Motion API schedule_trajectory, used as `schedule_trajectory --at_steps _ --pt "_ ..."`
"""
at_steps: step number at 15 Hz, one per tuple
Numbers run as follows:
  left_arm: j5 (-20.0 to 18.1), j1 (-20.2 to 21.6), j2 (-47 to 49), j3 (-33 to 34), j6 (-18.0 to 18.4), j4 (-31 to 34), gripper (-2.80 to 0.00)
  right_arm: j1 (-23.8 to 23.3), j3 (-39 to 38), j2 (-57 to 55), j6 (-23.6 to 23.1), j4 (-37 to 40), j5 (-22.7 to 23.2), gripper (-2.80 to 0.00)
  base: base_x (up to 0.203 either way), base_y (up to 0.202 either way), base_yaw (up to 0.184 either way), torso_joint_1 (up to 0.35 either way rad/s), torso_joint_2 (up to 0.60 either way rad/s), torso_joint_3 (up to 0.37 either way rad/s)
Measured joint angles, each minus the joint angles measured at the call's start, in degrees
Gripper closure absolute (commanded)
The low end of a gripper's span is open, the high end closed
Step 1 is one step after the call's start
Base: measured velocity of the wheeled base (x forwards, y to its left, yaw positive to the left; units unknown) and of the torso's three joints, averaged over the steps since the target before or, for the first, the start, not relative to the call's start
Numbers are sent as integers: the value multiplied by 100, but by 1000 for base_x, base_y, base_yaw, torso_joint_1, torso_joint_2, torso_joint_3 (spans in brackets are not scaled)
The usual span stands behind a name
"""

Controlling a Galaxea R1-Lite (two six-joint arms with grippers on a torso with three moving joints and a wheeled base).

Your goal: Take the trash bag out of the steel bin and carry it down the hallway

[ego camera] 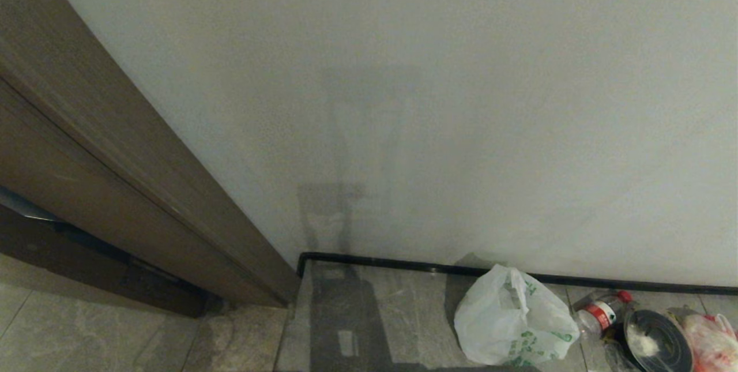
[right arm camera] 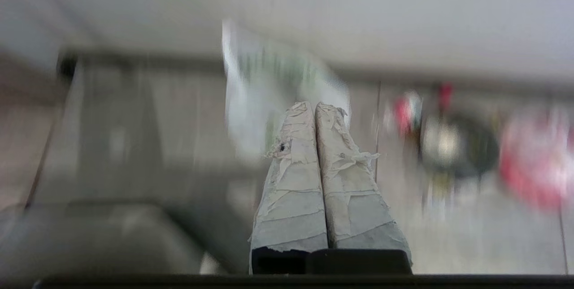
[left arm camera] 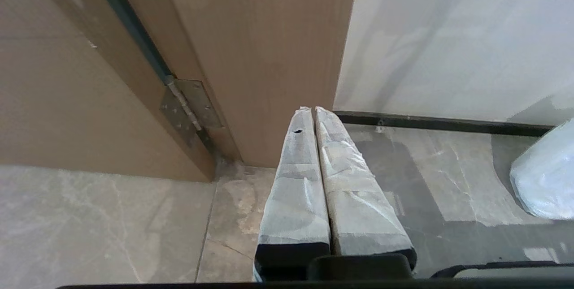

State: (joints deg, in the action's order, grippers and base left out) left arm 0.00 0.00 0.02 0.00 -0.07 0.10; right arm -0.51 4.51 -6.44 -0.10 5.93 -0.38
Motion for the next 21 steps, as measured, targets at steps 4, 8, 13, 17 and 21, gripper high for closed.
schedule_trajectory --at_steps 4,8,13,17,21 --pt "0 0 0 0 0 0 0 16 -400 527 -27 -627 35 0 0 0 0 0 0 0" --pt "0 0 0 0 -9 0 0 11 -444 637 -70 -657 38 0 0 0 0 0 0 0" --pt "7 0 0 0 -22 0 0 7 -451 654 -43 -647 35 0 0 0 0 0 1 85" --pt "7 0 0 0 -26 -4 0 7 -451 654 -39 -645 35 0 0 0 0 2 0 191" --pt "7 0 0 0 -34 -5 0 7 -451 654 -42 -642 35 0 0 0 0 2 5 203"
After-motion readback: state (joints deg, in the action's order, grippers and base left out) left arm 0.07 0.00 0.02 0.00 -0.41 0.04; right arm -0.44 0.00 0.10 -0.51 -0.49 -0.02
